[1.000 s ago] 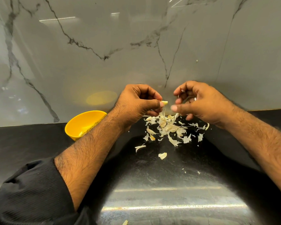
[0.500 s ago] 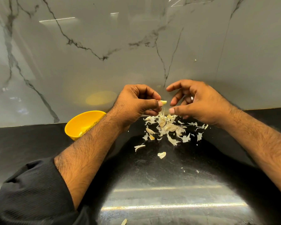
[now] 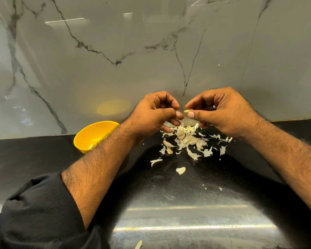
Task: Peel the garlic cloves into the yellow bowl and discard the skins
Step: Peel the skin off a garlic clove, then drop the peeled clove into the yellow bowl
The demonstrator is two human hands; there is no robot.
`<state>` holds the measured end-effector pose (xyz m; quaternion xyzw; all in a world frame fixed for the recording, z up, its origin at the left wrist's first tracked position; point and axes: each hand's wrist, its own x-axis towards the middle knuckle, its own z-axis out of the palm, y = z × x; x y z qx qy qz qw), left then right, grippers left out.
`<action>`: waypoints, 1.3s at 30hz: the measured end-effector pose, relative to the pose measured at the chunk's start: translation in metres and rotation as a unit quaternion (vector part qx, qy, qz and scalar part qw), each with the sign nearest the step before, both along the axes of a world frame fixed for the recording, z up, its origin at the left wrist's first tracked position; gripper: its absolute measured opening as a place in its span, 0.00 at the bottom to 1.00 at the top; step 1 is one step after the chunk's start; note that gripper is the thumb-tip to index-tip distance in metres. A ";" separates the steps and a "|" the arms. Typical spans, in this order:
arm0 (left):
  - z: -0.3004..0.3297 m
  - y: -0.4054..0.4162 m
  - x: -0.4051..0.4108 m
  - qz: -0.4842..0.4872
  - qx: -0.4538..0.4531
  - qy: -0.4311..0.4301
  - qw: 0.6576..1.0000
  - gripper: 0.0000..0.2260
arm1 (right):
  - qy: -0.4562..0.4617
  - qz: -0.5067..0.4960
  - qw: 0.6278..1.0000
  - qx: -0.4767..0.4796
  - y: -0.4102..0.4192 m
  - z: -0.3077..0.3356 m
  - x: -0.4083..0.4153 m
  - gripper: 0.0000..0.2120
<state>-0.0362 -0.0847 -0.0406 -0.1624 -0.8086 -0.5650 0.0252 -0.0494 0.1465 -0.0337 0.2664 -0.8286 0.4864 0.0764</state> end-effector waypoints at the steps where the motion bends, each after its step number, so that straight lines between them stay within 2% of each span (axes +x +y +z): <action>1: -0.001 0.000 -0.001 0.004 -0.007 -0.006 1.000 0.07 | 0.001 0.001 1.000 -0.003 0.000 0.000 0.000 0.06; 6: -0.003 0.003 -0.002 0.011 -0.058 -0.011 0.998 0.08 | 0.011 0.004 0.999 -0.035 0.001 0.001 0.000 0.02; 12: -0.003 0.004 0.001 -0.019 -0.013 -0.029 0.999 0.10 | -0.002 0.008 0.999 -0.051 0.000 -0.003 -0.005 0.03; 16: -0.003 0.005 0.002 -0.025 0.020 -0.021 0.999 0.11 | -0.056 0.021 0.993 -0.106 -0.002 -0.006 -0.007 0.05; 21: -0.002 0.003 0.001 -0.011 0.027 -0.007 1.000 0.10 | -0.104 0.056 0.983 -0.144 -0.002 -0.005 -0.005 0.05; 29: 0.001 -0.001 -0.001 0.008 0.025 0.003 1.000 0.09 | -0.129 0.087 0.976 -0.155 -0.003 -0.002 -0.003 0.03; 34: 0.001 -0.003 -0.002 0.012 0.005 0.017 1.000 0.08 | -0.127 0.094 0.977 -0.143 -0.003 -0.004 -0.003 0.05; 39: 0.003 -0.007 -0.006 0.036 -0.059 0.047 0.996 0.07 | -0.134 0.098 0.973 -0.163 -0.002 -0.004 -0.004 0.10</action>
